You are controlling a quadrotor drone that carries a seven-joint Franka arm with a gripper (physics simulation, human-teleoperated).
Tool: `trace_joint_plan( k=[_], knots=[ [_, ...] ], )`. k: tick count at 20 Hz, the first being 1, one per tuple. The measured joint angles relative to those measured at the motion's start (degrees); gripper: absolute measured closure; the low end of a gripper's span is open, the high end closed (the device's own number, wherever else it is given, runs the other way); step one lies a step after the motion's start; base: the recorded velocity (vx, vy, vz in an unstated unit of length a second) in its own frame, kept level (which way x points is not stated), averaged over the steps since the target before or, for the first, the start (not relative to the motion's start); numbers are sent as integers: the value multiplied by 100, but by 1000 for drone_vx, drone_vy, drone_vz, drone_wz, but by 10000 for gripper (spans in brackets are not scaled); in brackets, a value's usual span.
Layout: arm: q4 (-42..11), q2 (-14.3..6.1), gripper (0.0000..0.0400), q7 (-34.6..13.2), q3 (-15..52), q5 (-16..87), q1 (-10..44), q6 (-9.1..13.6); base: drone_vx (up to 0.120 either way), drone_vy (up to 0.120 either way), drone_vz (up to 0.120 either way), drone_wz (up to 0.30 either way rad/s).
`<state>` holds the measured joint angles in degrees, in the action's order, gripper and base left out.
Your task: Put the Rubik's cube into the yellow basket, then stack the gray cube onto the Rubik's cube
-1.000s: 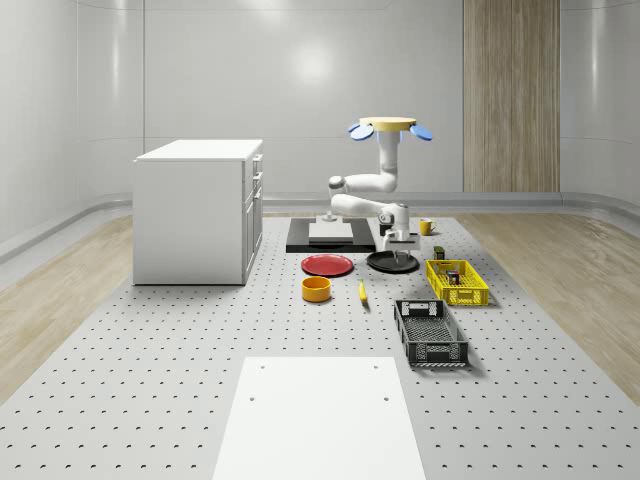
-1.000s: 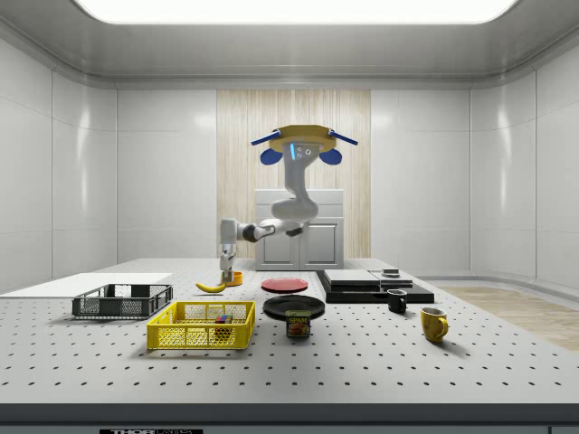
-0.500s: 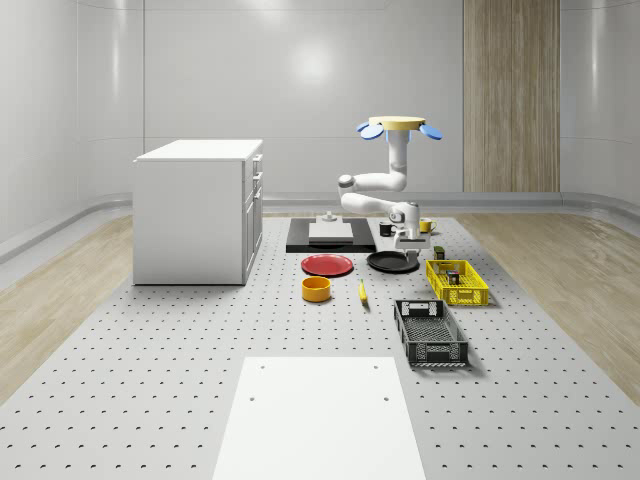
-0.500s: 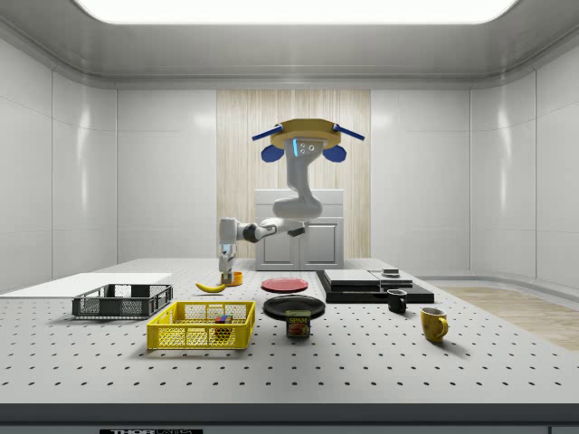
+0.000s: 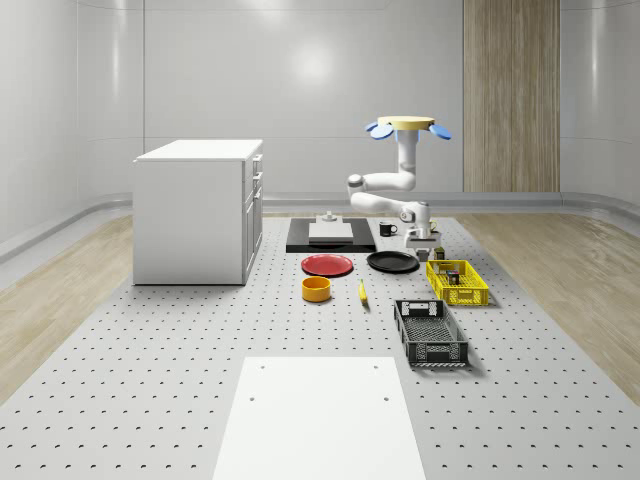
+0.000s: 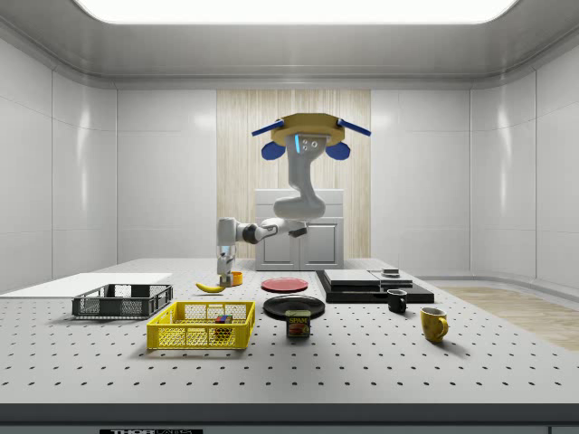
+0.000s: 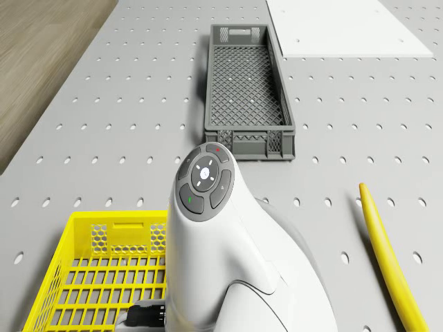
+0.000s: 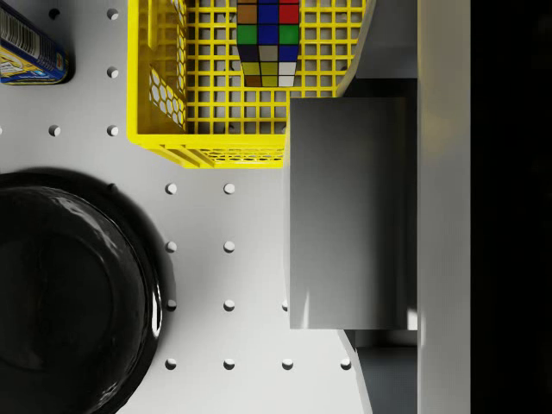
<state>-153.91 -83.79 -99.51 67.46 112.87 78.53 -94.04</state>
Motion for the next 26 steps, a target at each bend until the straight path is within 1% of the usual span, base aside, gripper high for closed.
trace_joint_plan(
  k=[3, 5, 7, 13, 17, 18, 24, 26],
  knots=[
    [0, -2, 150, -1, 0, -1, 1, -2, -107, 120, 0, 0],
    [0, -4, 150, -1, 0, -2, 2, -4, 0, 120, -20, 0],
    [0, -6, 150, -2, 0, -3, 2, -5, 0, 120, -100, 0],
    [1, -10, 150, -3, 1, -5, 4, -9, 0, 120, 0, 0],
    [1, -13, 150, -4, 1, -6, 5, -12, -110, 120, 0, 0],
    [1, -13, 150, -4, 1, -6, 6, -12, 0, 120, 0, 0],
    [1, -17, 150, -6, 1, -8, 7, -16, 0, 120, -120, 0],
    [1, -18, 150, -6, 1, -9, 8, -17, 0, 120, -20, 0]
  ],
)
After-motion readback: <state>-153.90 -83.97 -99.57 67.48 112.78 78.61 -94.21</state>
